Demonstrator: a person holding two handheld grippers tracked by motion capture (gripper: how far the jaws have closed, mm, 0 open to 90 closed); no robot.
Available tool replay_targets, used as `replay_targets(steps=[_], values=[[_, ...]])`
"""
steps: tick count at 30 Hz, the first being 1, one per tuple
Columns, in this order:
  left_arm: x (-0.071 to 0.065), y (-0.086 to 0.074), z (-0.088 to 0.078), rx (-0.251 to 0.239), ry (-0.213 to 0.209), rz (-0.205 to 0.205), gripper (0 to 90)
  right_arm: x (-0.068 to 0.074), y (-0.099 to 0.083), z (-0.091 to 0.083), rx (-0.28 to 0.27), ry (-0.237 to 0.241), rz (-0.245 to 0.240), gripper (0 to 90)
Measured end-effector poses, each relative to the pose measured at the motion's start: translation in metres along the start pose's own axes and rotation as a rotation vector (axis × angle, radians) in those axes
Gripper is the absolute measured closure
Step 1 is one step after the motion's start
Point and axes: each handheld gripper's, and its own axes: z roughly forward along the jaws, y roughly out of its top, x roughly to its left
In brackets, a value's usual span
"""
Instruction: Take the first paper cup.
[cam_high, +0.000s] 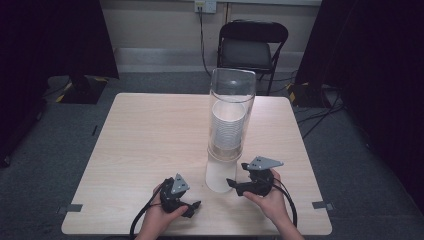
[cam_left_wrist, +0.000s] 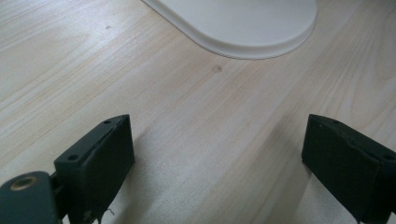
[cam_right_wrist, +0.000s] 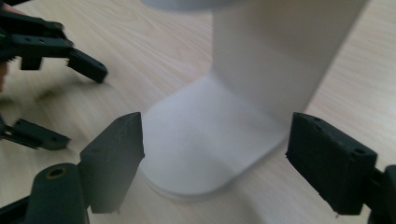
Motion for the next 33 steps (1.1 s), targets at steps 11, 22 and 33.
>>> replay_targets(steps=[11, 22, 33], values=[[0.0, 0.0, 0.0, 0.0, 0.0, 0.0, 8.6, 0.007, 0.034, -0.001, -0.129, 0.039, 0.0, 19.7], [0.0, 0.0, 0.0, 0.0, 0.0, 0.001, 8.6, 0.01, 0.052, 0.007, -0.218, 0.021, -0.048, 25.3], [0.0, -0.001, 0.001, -0.013, -0.002, -0.003, 8.6, 0.008, 0.05, 0.014, -0.254, 0.016, -0.042, 32.9]])
